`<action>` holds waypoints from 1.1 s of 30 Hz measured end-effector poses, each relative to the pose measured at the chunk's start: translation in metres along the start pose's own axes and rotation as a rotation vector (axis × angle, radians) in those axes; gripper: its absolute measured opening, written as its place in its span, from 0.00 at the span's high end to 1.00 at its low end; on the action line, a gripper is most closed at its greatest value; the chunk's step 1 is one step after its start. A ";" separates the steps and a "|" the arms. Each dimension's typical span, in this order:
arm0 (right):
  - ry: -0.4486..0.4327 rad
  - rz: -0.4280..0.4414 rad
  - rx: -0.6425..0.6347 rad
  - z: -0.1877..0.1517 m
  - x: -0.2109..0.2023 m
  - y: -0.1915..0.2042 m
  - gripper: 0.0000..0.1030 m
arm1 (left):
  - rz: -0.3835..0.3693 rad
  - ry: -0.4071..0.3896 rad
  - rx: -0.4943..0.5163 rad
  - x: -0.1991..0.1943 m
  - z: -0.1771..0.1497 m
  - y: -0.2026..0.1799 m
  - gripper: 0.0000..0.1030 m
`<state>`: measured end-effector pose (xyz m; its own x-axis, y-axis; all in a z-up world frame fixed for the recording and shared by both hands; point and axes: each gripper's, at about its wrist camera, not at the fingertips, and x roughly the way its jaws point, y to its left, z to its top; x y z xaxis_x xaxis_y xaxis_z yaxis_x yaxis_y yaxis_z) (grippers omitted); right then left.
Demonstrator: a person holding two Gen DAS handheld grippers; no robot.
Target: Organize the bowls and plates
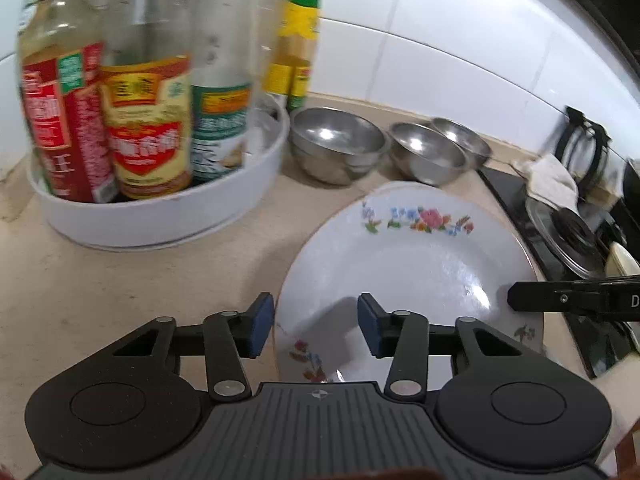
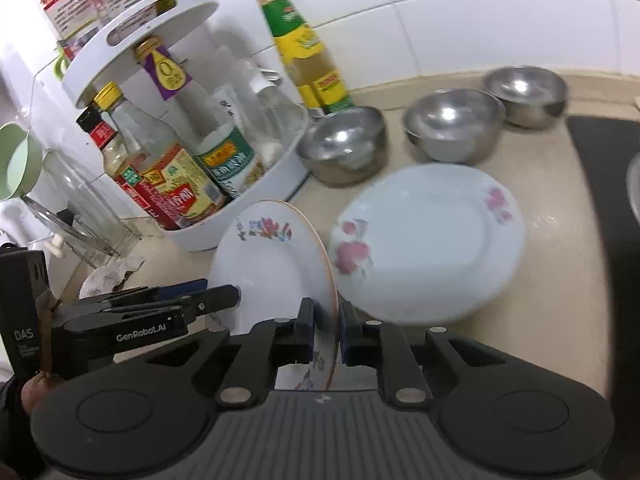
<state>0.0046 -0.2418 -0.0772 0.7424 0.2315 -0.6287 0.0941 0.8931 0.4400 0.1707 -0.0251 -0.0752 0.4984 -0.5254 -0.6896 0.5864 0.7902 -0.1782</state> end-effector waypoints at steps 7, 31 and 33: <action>0.047 -0.032 0.098 -0.027 -0.022 -0.021 0.89 | -0.181 0.045 0.073 0.007 -0.008 -0.035 0.71; -0.058 -0.203 0.226 -0.068 -0.074 -0.086 0.91 | -0.243 0.042 0.012 -0.001 -0.013 -0.022 0.40; -0.048 -0.237 0.186 -0.070 -0.071 -0.084 0.91 | -0.193 0.051 -0.008 0.002 -0.014 -0.012 0.39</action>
<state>-0.1025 -0.3061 -0.1147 0.7151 0.0025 -0.6991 0.3850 0.8333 0.3968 0.1559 -0.0314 -0.0842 0.3438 -0.6509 -0.6768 0.6628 0.6788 -0.3161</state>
